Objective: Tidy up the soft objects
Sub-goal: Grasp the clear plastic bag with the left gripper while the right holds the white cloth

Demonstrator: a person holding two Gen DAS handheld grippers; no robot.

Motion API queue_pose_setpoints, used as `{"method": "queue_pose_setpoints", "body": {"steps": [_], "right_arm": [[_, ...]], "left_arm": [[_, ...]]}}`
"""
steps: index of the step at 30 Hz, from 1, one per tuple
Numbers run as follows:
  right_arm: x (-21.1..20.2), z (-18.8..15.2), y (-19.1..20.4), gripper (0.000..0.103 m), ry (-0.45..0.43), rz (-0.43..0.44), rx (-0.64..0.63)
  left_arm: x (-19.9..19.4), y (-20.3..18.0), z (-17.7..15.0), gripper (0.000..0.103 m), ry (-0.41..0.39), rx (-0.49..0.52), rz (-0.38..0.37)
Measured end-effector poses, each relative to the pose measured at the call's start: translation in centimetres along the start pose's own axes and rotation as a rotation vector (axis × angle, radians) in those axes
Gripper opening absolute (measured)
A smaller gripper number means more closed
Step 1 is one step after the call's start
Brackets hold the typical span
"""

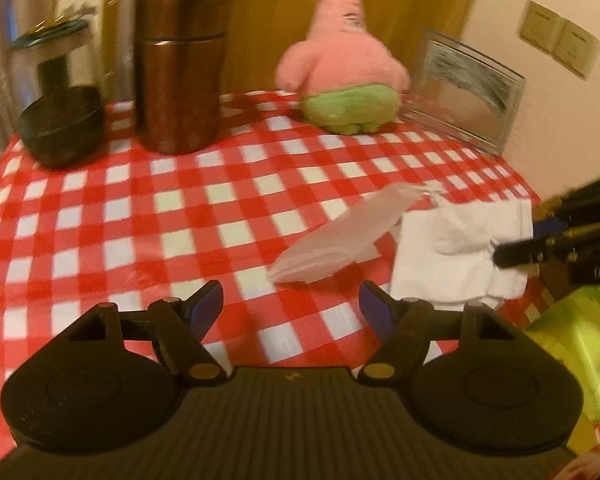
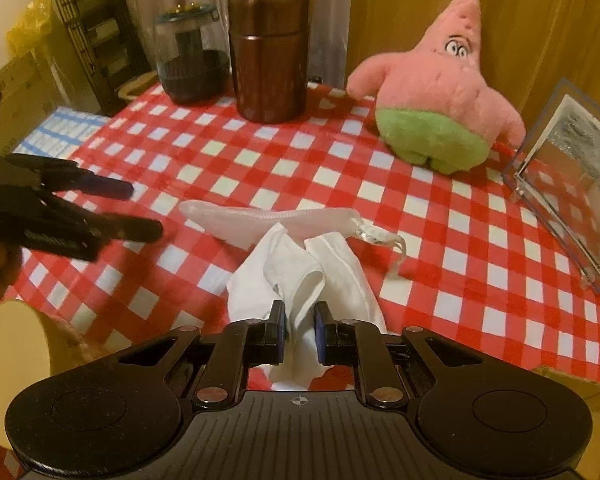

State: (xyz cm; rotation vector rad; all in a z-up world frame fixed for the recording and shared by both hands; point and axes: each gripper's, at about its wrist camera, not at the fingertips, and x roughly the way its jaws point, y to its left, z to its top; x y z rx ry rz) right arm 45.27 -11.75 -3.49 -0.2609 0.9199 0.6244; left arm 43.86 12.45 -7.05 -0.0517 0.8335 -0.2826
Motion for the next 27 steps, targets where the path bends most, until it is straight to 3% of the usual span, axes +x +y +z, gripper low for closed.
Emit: {"method": "queue_pose_setpoints", "body": {"steps": [4,8,13,21,24,26,27], "right_arm": [[-0.4,-0.3,-0.4,0.015,0.001,0.003,0.006],[-0.3,-0.4,-1.0,0.015,0.007,-0.001,0.017],[-0.3,-0.5,-2.0,0.015,0.004,-0.011,0.036],[-0.3,-1.2,-2.8,0.015,0.009,-0.009,0.063],[-0.3,-1.4,-3.1,0.015,0.011,-0.009,0.075],[-0.4,-1.5,-3.2,0.015,0.011,-0.01,0.079],[-0.4,-1.5,-3.2,0.015,0.011,-0.01,0.08]], "left_arm": [[1.0,-1.3,0.2,0.072,0.0,0.117,0.005],[2.6,-2.6,0.6,0.072,0.016,0.228,-0.043],[5.4,-4.5,0.7,0.072,0.108,0.361,-0.112],[8.4,-5.7,1.5,0.072,0.156,0.411,-0.105],[9.1,-5.9,1.9,0.065,0.2,0.415,-0.117],[9.4,-5.8,2.0,0.056,0.221,0.395,-0.125],[9.5,-5.7,2.1,0.047,0.228,0.378,-0.136]]}}
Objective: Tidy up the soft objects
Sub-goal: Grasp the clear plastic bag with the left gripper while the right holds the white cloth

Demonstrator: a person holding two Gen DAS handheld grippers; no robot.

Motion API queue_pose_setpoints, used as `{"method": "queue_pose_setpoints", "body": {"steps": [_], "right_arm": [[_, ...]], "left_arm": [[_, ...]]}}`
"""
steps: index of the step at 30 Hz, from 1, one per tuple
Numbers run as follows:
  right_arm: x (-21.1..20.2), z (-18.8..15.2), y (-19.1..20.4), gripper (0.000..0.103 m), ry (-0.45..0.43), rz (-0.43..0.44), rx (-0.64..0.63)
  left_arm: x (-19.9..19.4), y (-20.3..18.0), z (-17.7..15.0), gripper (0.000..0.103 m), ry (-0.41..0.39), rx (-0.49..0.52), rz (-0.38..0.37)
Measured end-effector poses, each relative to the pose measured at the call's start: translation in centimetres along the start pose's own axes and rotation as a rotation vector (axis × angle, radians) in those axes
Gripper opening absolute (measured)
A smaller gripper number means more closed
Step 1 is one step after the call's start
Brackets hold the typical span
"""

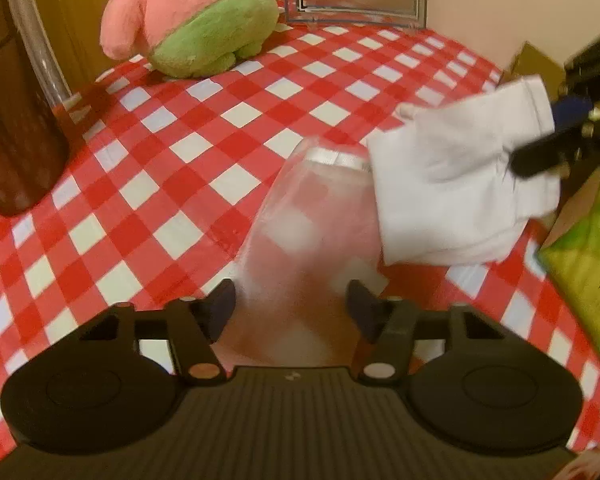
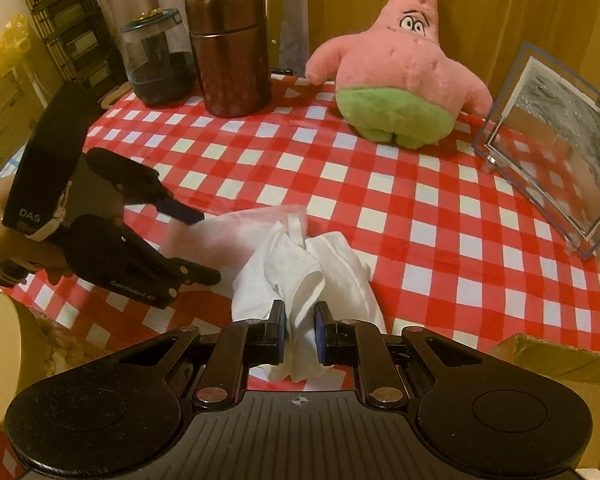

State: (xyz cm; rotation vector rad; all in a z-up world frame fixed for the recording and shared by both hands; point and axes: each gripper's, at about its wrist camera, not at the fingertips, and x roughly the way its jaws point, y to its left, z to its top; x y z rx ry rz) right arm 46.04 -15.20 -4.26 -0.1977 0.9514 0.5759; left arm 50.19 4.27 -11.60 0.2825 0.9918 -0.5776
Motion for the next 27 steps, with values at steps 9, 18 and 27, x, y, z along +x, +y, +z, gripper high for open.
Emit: {"method": "queue_pose_setpoints", "body": {"steps": [9,18,27], "right_arm": [[-0.7,-0.1,0.0,0.015,-0.015,0.0,0.022],[-3.9,-0.5,-0.1,0.015,-0.048,0.007,0.067],[-10.3,-2.3,1.4,0.015,-0.119,0.005,0.121]], "left_arm": [[-1.4,-0.1,-0.5,0.002,0.025,-0.077,-0.02],[-8.8,1.2,-0.4,0.001,-0.102,-0.238,0.052],[-17.7,-3.0,-0.2,0.001,-0.231,-0.337,0.044]]}}
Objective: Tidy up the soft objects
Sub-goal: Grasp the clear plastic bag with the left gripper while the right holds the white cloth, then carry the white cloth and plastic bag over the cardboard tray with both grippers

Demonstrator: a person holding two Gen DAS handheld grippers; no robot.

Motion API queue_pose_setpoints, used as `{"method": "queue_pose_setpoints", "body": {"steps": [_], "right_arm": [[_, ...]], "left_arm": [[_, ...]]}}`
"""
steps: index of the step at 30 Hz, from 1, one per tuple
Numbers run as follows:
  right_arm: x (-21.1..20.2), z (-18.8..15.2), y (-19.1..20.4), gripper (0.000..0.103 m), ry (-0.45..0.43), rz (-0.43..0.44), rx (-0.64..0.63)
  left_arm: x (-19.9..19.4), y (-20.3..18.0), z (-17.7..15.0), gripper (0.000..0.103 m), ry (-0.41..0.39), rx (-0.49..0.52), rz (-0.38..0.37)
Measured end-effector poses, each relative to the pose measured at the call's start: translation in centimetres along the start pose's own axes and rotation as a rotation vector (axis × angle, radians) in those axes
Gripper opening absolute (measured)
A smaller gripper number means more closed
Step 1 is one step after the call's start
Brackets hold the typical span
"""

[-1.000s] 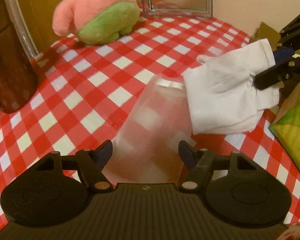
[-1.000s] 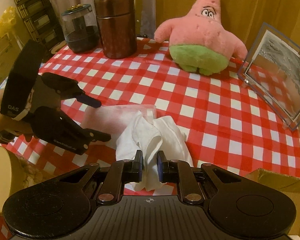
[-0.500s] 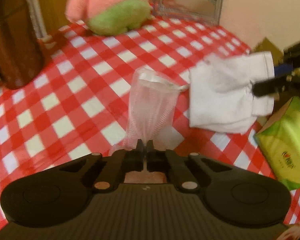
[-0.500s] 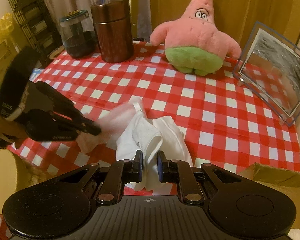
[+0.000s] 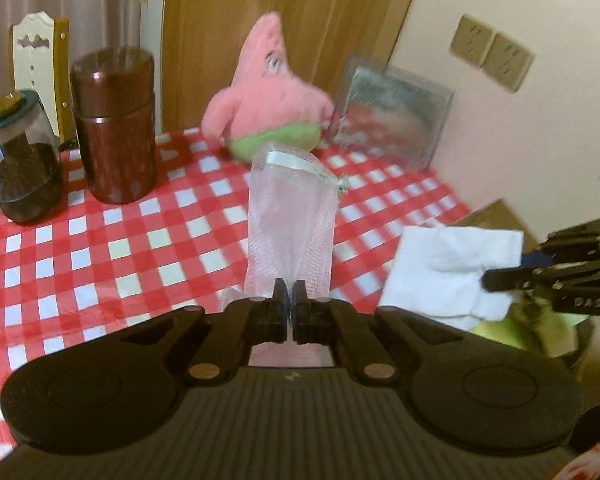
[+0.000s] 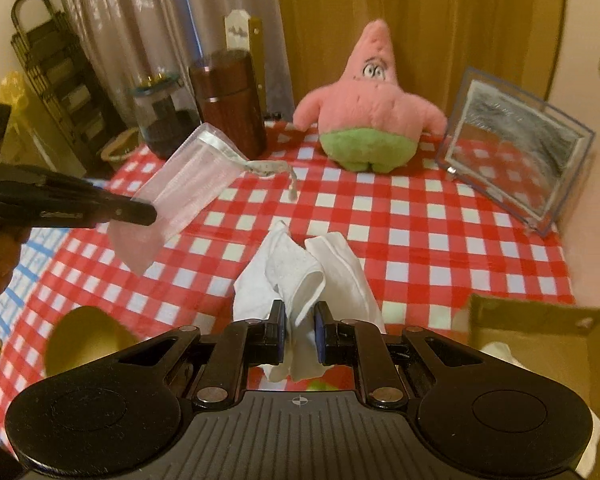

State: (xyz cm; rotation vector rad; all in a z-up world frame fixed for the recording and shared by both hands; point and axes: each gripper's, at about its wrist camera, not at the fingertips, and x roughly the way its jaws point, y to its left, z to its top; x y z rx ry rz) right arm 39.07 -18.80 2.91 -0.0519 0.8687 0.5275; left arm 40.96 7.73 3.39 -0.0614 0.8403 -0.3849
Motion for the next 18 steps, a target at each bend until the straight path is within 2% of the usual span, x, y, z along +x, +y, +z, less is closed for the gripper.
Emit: {"method": "queue_pose_setpoints", "body": {"steps": [9,18], "right_arm": [[-8.8,-2.6,1.3,0.015,-0.107,-0.019,0.041],[-15.1,-8.0,1.0,0.015,-0.184,-0.016,0.171]], "left_arm": [[-7.0,-7.0,-2.0,0.001,-0.089,-0.022,-0.047],[-9.3,-12.5,-7.0,0.0,-0.105,-0.102,-0.105]]}}
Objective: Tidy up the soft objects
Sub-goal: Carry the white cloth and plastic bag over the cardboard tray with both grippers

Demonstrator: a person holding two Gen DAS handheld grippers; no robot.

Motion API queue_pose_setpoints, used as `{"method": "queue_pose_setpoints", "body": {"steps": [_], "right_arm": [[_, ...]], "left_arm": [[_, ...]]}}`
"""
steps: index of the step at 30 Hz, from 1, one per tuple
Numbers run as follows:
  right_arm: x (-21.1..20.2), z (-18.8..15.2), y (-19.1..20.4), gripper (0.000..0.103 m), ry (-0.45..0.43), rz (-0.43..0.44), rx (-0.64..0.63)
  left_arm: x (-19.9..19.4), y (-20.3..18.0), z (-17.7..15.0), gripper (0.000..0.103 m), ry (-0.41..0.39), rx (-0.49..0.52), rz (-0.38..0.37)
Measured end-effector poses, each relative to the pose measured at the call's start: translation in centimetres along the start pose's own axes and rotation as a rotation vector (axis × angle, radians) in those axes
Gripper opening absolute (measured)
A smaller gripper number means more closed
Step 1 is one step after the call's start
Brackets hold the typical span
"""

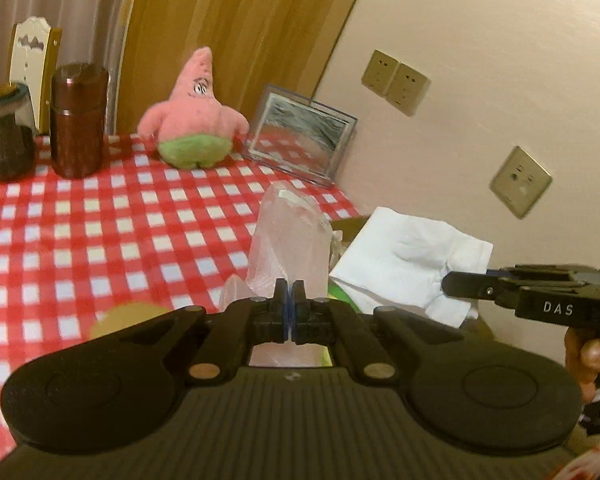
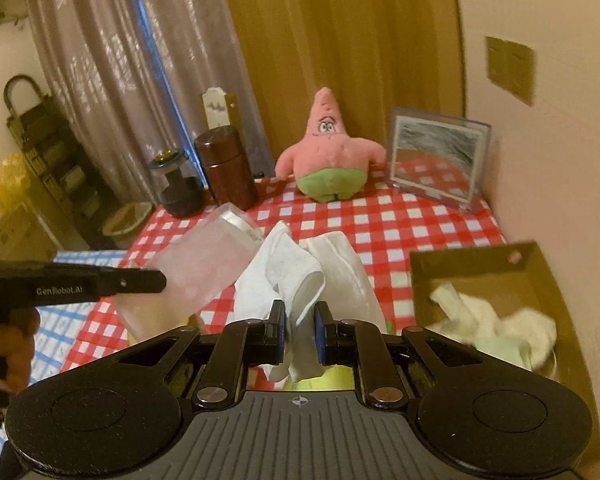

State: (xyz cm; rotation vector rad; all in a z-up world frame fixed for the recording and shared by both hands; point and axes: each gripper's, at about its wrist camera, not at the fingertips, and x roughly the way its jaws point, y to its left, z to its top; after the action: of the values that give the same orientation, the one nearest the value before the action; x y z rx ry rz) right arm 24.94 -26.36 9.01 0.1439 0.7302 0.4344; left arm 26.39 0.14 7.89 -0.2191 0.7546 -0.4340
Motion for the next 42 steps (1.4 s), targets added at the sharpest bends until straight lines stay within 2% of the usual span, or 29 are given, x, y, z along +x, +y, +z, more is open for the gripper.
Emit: {"method": "queue_pose_setpoints", "body": {"steps": [10,18,29,42], "right_arm": [[-4.7,-5.7,-2.7,0.015,-0.011,-0.065,0.07],[-7.5,-8.1,-4.9,0.015,-0.031,-0.12,0.099],[-10.7,-9.6,-7.7,0.015,-0.061,-0.181,0.134],[-12.1,-9.8,-10.9,0.015,-0.085,-0.253,0.153]], "left_arm": [[-0.3,-3.6,-5.1,0.0,0.017,-0.064,0.002],[0.7,-6.9,-7.4,0.0,0.035,-0.093,-0.018],[3.1,-11.1,-7.8,0.0,0.061,-0.089,-0.085],[7.1,-14.7,-5.9,0.0,0.061,-0.104,-0.131]]}}
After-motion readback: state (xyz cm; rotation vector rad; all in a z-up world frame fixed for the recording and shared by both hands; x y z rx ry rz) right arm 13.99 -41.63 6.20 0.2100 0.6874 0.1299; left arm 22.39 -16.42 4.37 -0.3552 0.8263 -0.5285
